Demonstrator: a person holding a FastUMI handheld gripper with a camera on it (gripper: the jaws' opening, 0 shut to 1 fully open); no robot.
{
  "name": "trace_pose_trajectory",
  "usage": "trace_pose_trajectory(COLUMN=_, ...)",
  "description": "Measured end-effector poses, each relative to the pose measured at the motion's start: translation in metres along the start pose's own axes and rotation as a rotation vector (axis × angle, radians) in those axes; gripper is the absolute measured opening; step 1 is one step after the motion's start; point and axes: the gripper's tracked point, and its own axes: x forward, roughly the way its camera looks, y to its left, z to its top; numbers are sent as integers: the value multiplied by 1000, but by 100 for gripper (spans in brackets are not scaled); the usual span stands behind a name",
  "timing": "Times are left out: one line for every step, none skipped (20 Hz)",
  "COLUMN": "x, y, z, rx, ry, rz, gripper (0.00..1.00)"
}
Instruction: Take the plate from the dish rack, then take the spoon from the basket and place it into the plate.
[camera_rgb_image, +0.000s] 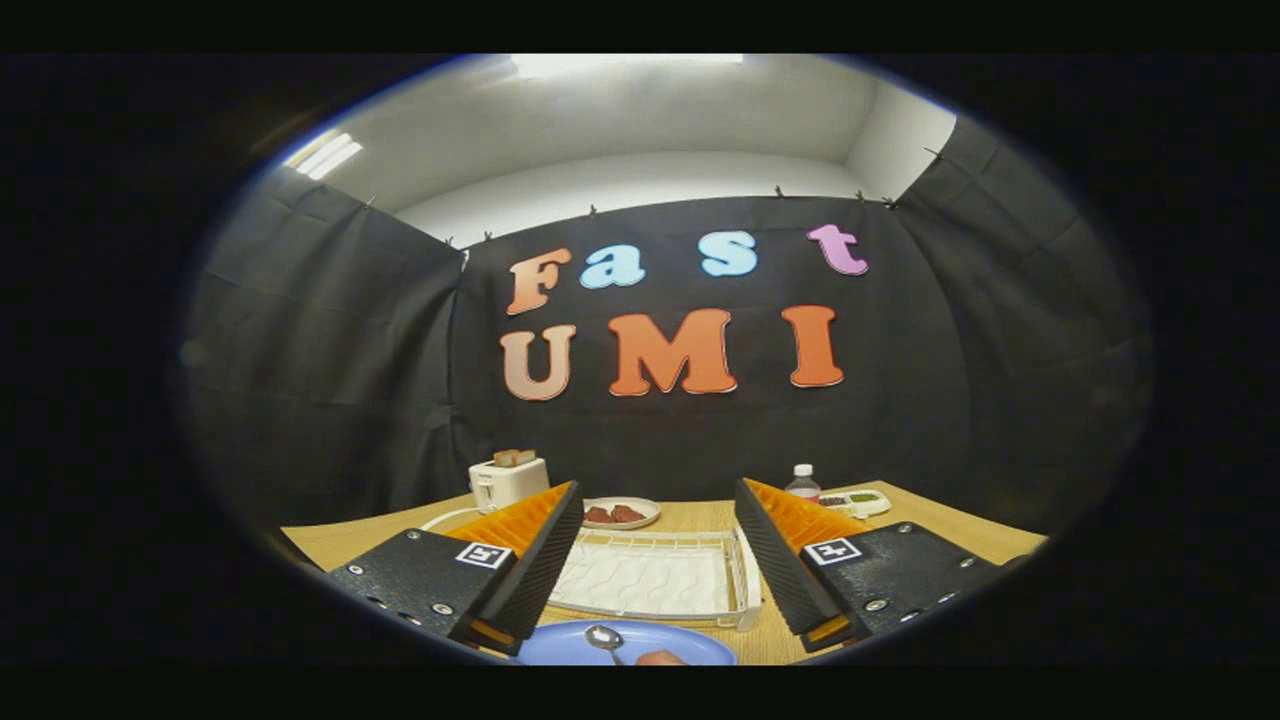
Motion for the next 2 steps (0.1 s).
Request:
trace_pose_trajectory(x=1, y=0, z=1, rx=1, ry=-3, rz=-2, gripper=90)
trace_pose_trajectory(x=0, y=1, z=0, rx=7, ry=-1, rz=1, gripper=91)
